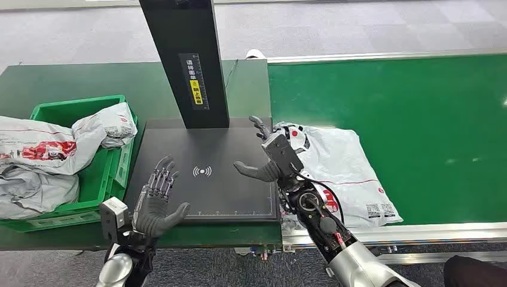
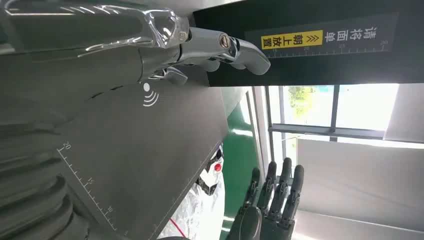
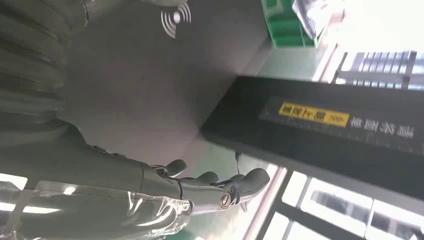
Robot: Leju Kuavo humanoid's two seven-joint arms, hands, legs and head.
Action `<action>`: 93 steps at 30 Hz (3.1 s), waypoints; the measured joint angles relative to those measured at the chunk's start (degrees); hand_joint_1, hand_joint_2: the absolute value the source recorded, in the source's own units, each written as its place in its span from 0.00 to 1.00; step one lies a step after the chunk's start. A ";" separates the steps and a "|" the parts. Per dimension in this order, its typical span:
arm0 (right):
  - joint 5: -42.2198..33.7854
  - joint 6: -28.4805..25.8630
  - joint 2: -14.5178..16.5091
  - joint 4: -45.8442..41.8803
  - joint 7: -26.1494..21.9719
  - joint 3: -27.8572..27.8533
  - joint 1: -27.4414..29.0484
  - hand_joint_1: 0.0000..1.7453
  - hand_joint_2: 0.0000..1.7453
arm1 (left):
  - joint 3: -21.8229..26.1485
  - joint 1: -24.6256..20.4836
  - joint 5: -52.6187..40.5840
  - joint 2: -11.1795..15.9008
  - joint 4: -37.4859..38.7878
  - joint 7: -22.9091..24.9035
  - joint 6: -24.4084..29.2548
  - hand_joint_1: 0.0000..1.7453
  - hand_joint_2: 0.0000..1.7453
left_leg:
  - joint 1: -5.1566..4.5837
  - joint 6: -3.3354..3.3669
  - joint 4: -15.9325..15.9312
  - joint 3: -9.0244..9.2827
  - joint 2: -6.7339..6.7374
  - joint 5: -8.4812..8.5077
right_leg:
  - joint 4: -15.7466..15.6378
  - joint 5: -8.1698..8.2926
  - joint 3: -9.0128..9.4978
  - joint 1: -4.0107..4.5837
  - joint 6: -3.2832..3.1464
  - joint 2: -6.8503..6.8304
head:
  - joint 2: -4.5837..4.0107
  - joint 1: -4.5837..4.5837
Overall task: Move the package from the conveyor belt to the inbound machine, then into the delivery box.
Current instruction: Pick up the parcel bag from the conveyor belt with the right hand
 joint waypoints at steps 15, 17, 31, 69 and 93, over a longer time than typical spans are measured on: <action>33.14 -26.15 -4.08 0.42 7.12 -3.89 -2.44 0.00 1.00 | 0.61 0.77 -2.22 -0.01 -0.04 -0.13 0.73 0.00 1.00 | 0.00 0.00 0.00 -0.02 -0.03 0.00 | 0.00 0.00 0.00 0.00 0.00 -0.01 | 0.00 0.00; 35.96 -25.21 -4.32 0.80 8.86 -5.00 -2.73 0.00 1.00 | 0.88 0.80 -2.41 0.01 -0.04 -0.18 0.73 0.00 1.00 | 0.00 0.00 0.00 -0.02 -0.02 0.00 | 0.00 0.00 0.01 0.00 0.00 -0.01 | 0.00 0.00; 52.25 -12.20 -5.01 3.84 19.55 -6.44 -4.92 0.00 1.00 | 2.37 1.23 -3.78 -0.01 -0.11 -0.24 0.31 0.00 1.00 | 0.00 0.00 0.00 -0.03 -0.03 0.00 | 0.00 0.00 0.00 0.00 0.00 -0.01 | 0.00 0.00; 59.48 12.94 -5.21 17.93 35.60 -10.54 -11.00 0.00 1.00 | 5.15 5.38 -6.75 -2.64 -3.60 3.07 1.79 0.00 1.00 | 0.00 0.00 0.01 -0.07 -0.05 0.00 | 0.00 0.01 -0.02 -0.01 0.01 -0.02 | 0.00 0.00; 53.76 29.52 -5.59 20.39 22.95 -13.80 -9.10 0.00 1.00 | 4.96 1.72 -7.96 -3.68 -0.59 3.09 -0.41 0.00 1.00 | 0.00 0.00 0.01 -0.07 -0.04 0.00 | 0.00 0.01 -0.04 -0.01 0.01 -0.02 | 0.00 0.01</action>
